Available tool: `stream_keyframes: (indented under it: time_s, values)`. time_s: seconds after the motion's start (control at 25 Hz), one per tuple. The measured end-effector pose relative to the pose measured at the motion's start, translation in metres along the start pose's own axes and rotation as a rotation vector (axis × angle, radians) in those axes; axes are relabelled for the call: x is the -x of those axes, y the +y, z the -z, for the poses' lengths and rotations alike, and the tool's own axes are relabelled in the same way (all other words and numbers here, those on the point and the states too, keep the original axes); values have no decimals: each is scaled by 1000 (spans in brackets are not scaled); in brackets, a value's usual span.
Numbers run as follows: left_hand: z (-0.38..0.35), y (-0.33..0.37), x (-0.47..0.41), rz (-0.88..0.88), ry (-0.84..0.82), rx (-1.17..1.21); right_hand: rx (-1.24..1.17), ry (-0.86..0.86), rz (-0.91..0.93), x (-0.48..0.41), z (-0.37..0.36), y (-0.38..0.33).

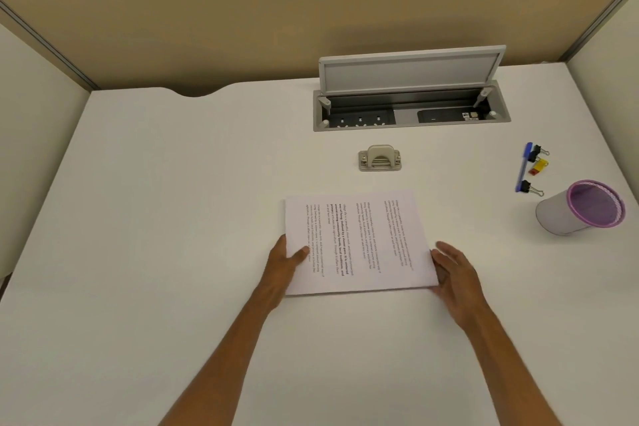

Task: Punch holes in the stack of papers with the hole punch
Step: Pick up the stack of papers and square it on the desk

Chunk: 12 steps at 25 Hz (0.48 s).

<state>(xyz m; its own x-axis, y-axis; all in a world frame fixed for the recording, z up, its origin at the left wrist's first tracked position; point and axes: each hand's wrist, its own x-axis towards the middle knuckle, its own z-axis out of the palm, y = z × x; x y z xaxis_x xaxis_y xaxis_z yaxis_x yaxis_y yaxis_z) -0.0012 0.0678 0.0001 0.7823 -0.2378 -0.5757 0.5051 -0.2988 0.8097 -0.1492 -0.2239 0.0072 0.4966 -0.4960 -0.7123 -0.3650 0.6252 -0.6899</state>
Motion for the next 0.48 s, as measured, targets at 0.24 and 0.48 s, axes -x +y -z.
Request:
stream_keyframes:
  time_s: [0.24,0.48]
  values:
    - [-17,7,2,-122,72,-136,526,-141,151,-16,-17,-9]
    - [-23,15,7,-120,127,-257,506,-119,144,-15,-18,-6]
